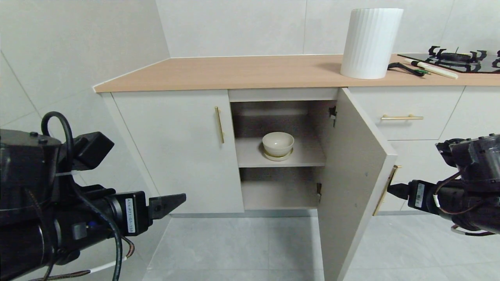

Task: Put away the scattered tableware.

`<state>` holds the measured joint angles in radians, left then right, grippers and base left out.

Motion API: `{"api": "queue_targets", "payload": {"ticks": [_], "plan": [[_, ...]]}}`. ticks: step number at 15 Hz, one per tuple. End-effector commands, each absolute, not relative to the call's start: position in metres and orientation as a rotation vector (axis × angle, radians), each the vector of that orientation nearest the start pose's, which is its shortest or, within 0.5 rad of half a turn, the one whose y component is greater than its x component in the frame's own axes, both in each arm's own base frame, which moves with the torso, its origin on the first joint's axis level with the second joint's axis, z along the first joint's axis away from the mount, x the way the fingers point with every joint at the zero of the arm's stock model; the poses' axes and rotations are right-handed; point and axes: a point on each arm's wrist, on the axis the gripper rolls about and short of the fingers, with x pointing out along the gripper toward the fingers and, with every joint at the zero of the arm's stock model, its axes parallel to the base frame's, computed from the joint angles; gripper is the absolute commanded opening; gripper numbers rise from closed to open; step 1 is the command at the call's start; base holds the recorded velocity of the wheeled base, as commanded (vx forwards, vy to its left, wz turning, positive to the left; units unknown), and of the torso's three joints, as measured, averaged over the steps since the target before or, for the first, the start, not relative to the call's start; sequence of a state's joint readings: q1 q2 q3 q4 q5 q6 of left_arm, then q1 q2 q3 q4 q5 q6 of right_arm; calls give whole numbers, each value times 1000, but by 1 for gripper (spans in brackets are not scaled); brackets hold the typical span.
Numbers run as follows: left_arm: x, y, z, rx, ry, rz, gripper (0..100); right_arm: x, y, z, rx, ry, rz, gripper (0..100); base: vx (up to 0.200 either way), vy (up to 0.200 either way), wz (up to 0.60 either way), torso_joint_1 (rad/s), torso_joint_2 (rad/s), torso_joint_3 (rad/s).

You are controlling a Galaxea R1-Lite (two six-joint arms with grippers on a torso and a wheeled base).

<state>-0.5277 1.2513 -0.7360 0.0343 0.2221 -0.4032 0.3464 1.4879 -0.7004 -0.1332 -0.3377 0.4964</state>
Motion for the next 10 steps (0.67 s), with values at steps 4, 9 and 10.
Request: {"api": "queue_targets", "payload": {"ticks": [4, 9, 10], "plan": [[160, -87, 212, -191, 559, -189, 100, 256, 86, 143, 287, 584, -98, 100, 0, 0, 0, 0, 0, 0], [161, -88, 212, -188, 560, -188, 100, 279, 107, 147, 348, 626, 150, 100, 0, 0, 0, 0, 0, 0], [160, -88, 213, -190, 556, -189, 100, 286, 115, 148, 343, 625, 179, 100, 0, 0, 0, 0, 0, 0]]}}
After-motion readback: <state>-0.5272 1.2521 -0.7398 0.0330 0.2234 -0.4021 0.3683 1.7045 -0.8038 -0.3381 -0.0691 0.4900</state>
